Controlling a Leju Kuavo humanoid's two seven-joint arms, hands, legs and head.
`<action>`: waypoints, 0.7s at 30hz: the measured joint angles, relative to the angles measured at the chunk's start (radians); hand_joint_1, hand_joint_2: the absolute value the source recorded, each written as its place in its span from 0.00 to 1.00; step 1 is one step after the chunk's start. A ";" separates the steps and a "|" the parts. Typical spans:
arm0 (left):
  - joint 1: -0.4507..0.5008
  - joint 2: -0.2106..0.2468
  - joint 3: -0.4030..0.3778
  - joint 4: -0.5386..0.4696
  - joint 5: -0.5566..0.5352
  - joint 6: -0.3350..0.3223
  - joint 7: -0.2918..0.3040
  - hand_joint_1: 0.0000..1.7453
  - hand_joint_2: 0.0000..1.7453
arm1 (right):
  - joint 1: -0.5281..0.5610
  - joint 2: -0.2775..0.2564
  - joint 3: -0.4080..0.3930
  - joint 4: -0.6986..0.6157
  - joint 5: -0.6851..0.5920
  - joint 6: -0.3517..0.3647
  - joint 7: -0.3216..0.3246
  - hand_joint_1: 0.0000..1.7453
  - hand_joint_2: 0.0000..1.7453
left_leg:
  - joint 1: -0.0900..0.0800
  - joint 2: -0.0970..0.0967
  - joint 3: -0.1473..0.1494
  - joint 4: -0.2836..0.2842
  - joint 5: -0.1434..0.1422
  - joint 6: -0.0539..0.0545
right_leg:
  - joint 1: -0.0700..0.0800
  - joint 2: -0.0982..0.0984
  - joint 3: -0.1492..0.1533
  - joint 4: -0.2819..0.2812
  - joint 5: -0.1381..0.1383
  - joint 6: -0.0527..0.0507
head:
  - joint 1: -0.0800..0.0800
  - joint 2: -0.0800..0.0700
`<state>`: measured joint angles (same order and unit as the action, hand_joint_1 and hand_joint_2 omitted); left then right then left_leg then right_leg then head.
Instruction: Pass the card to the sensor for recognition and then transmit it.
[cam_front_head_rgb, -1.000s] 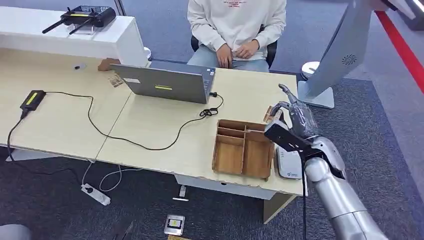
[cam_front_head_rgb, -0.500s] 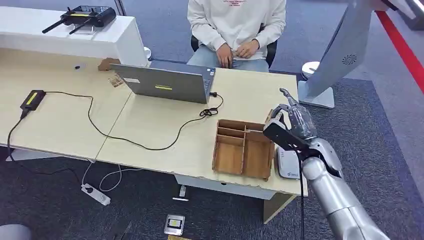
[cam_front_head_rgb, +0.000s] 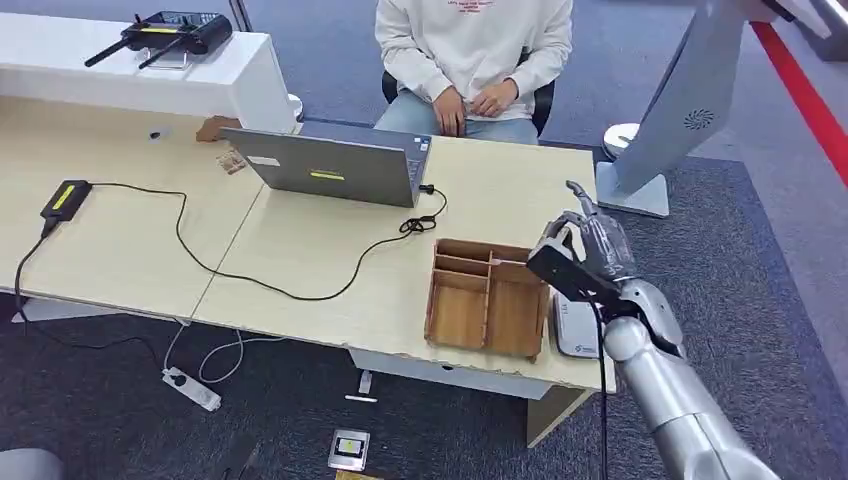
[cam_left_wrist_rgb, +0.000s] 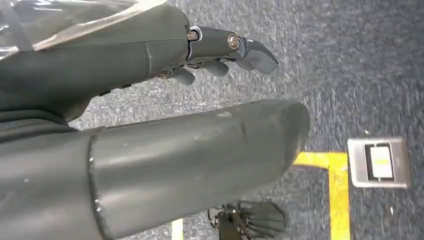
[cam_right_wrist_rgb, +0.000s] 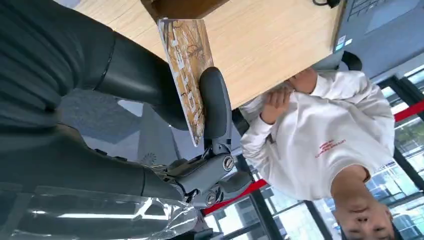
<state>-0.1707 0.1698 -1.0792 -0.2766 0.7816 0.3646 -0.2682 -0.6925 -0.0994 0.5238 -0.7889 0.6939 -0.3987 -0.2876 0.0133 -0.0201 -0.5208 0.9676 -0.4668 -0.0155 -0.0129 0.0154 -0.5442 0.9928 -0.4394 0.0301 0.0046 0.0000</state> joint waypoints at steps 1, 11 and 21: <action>0.000 -0.002 0.000 0.001 0.003 0.010 0.004 0.00 0.00 | -0.012 -0.009 0.000 0.005 -0.005 0.018 -0.014 1.00 1.00 | -0.001 0.000 0.000 0.000 0.000 0.000 | -0.001 0.000 -0.001 0.000 0.000 0.000 | -0.001 0.000; 0.005 -0.027 0.000 0.004 0.023 0.071 0.017 0.00 0.00 | -0.109 -0.097 -0.001 0.078 -0.057 0.039 -0.068 1.00 1.00 | -0.001 0.000 0.000 0.000 0.000 0.000 | -0.001 0.000 0.000 0.000 0.000 0.000 | 0.000 0.000; 0.007 -0.040 0.000 0.005 0.026 0.080 0.021 0.00 0.00 | -0.109 -0.120 0.000 0.098 -0.066 0.034 -0.067 1.00 1.00 | 0.000 0.000 0.000 0.000 0.000 0.000 | -0.001 0.000 0.000 0.000 0.000 0.000 | 0.000 0.000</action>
<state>-0.1637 0.1293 -1.0788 -0.2720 0.8080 0.4444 -0.2468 -0.8015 -0.2190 0.5234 -0.6909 0.6283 -0.3651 -0.3548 0.0130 -0.0200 -0.5210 0.9676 -0.4668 -0.0154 -0.0135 0.0157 -0.5444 0.9927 -0.4392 0.0303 0.0042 0.0000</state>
